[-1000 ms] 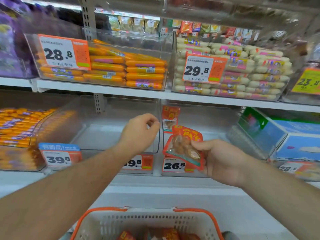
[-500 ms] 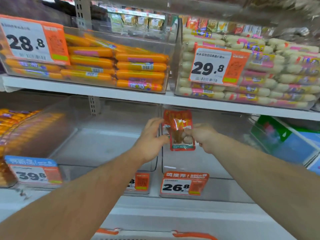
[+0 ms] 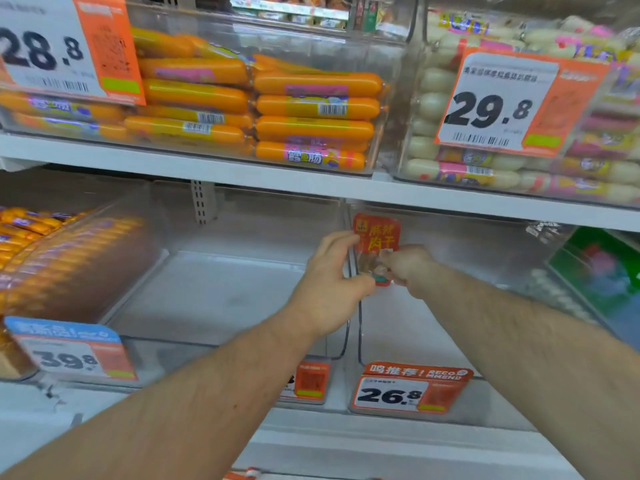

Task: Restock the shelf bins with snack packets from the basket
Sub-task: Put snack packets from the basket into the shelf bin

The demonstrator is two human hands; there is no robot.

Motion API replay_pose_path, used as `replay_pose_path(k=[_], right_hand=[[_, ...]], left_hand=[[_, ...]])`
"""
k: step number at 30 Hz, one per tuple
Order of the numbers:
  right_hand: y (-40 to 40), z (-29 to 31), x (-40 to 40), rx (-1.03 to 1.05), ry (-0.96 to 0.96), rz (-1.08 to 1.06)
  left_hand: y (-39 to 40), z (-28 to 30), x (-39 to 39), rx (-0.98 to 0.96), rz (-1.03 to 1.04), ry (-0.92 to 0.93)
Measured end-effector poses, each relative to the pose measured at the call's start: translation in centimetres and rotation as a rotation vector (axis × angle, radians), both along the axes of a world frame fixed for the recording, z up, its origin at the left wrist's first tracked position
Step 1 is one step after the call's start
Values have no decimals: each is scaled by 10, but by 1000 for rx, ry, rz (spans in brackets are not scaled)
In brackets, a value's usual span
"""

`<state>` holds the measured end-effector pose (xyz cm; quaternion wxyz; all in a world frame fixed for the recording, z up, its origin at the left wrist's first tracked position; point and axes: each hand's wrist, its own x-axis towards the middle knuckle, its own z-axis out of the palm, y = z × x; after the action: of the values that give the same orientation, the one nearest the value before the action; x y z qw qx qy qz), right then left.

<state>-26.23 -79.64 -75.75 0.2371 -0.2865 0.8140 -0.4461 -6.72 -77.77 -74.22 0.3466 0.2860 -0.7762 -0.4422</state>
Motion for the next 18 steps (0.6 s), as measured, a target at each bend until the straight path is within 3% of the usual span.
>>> replay_pose_path(k=[13, 18], right_hand=[[-10, -10, 2, -1, -74, -23], [-6, -5, 11, 60, 25, -6]], left_hand=[[-1, 0, 0, -1, -4, 0], [0, 0, 0, 7, -1, 3]])
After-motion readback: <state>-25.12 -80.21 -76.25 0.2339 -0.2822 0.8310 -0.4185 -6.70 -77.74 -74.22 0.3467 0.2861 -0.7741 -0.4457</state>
